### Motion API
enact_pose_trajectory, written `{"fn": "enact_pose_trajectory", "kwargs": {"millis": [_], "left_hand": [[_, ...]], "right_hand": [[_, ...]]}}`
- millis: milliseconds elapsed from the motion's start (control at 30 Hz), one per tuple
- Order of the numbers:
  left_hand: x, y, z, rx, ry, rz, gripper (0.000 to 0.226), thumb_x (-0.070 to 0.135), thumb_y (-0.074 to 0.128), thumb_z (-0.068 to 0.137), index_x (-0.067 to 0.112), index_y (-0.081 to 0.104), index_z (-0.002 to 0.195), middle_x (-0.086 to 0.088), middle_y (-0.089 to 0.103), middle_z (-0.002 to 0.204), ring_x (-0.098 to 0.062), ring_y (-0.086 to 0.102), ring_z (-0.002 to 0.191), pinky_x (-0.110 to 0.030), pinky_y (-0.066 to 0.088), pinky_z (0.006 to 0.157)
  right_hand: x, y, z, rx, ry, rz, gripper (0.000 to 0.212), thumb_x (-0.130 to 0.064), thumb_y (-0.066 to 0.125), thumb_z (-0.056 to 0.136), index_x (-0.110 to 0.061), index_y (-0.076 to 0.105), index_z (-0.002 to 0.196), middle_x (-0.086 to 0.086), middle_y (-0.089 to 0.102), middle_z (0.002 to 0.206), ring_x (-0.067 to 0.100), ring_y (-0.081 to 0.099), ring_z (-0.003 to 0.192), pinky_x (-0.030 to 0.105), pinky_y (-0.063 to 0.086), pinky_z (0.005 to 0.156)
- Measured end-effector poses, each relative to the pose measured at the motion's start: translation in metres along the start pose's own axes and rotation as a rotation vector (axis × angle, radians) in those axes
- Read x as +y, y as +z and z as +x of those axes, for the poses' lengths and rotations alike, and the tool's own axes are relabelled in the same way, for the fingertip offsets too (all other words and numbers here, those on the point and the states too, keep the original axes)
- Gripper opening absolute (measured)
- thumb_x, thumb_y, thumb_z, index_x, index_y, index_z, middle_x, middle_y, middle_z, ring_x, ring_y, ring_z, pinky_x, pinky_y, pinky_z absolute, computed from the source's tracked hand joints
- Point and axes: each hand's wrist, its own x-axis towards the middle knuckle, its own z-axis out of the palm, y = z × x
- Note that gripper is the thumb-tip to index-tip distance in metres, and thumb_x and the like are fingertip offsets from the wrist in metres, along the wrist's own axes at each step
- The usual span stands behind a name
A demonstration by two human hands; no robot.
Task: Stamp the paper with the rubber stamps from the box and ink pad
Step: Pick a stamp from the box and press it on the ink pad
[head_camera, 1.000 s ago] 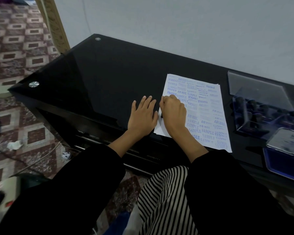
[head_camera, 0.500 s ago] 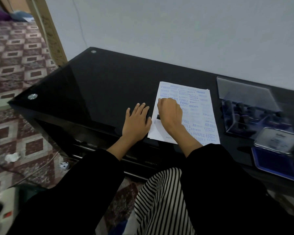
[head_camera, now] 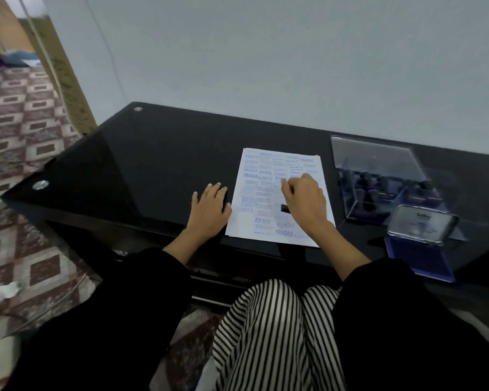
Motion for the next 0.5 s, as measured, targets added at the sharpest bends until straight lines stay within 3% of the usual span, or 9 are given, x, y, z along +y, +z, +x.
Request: {"fn": "enact_pose_trajectory", "kwargs": {"millis": [167,300,433,500], "left_hand": [[0.039,-0.002,0.008,0.14,0.103,-0.131,0.04,0.011,0.042,0.093,0.007,0.044,0.133,-0.007,0.045,0.14,-0.021,0.044,0.127,-0.044,0.026,0.112],[0.098,0.002,0.013,0.075,0.293,-0.204,0.04,0.013,0.043,0.094,0.007,0.043,0.134,-0.006,0.045,0.14,-0.022,0.041,0.13,-0.04,0.026,0.113],[0.162,0.014,0.02,0.02,0.436,-0.188,0.042,0.019,0.041,0.097,0.011,0.038,0.138,-0.005,0.04,0.145,-0.019,0.037,0.134,-0.032,0.022,0.114],[0.188,0.022,0.026,0.005,0.516,-0.181,0.043,0.021,0.042,0.097,0.009,0.039,0.138,-0.006,0.041,0.144,-0.019,0.037,0.133,-0.03,0.024,0.111]], "right_hand": [[0.04,-0.043,0.018,0.045,0.011,0.101,0.038,-0.018,0.045,0.091,-0.013,0.032,0.055,0.009,0.042,0.075,0.02,0.041,0.058,0.027,0.03,0.051],[0.074,-0.091,0.04,-0.002,0.048,0.152,0.013,-0.017,0.049,0.086,-0.011,0.039,0.079,0.005,0.042,0.078,0.015,0.037,0.061,0.026,0.025,0.05],[0.114,-0.133,0.056,-0.173,0.058,0.113,0.023,-0.008,0.047,0.091,-0.009,0.025,0.096,0.002,0.033,0.08,0.02,0.037,0.072,0.027,0.03,0.053],[0.13,-0.147,0.063,-0.234,0.079,0.016,0.021,-0.004,0.048,0.09,-0.007,0.03,0.098,0.007,0.04,0.086,0.022,0.041,0.08,0.029,0.034,0.061]]}}
